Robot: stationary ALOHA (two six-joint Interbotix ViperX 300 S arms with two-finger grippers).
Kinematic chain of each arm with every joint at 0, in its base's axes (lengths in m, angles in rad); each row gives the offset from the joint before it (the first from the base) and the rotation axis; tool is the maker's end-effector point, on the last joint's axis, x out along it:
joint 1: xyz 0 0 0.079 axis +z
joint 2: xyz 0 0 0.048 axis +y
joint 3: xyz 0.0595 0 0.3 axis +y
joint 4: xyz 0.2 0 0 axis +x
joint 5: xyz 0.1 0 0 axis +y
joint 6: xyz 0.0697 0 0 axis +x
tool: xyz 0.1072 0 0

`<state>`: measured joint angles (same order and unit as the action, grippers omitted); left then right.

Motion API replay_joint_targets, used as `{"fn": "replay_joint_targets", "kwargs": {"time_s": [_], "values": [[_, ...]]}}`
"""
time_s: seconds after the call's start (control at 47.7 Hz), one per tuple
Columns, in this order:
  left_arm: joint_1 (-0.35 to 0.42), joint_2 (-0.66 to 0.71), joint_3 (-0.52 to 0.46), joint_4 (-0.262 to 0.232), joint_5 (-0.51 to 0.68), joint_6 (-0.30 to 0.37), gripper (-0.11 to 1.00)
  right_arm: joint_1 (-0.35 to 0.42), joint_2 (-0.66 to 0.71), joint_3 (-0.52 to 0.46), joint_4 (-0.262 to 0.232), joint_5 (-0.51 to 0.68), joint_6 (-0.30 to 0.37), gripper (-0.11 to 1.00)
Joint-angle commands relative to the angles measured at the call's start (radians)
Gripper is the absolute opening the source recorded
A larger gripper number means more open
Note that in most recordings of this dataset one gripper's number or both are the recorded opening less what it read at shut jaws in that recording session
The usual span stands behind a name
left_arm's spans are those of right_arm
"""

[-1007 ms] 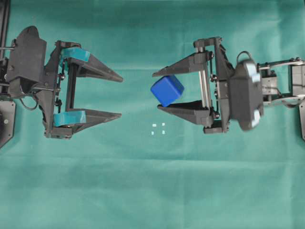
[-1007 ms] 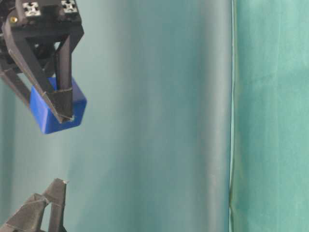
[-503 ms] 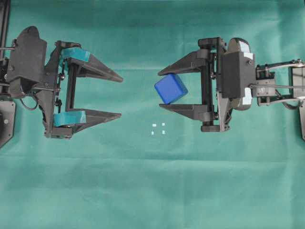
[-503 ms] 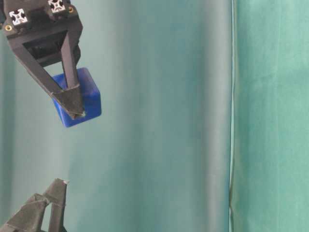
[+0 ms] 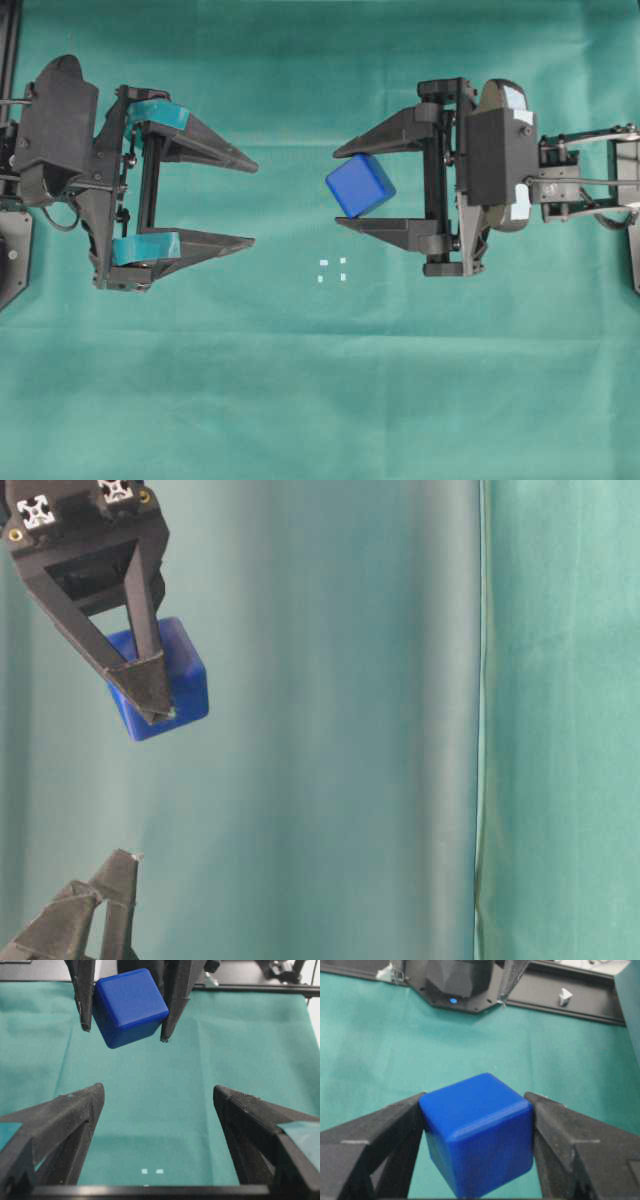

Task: Handover the blue block to the right arm after grasping it with the left arm, then place it in the designated position.
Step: 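Pull the cube back with the right gripper, away from the left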

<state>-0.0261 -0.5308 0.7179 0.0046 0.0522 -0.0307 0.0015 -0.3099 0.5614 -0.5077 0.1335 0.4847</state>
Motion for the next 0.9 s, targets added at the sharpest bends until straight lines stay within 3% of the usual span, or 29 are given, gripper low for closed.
{"fn": "replay_joint_targets", "kwargs": {"time_s": [0.0, 0.881], "values": [[0.003, -0.005, -0.018, -0.002, -0.003, -0.002, 1.0, 0.002, -0.02, -0.031, 0.002, 0.005, 0.003, 0.65], [0.002, -0.005, -0.018, -0.002, -0.008, -0.002, 1.0, 0.003, -0.02, -0.032, 0.006, 0.02, 0.012, 0.65]]}}
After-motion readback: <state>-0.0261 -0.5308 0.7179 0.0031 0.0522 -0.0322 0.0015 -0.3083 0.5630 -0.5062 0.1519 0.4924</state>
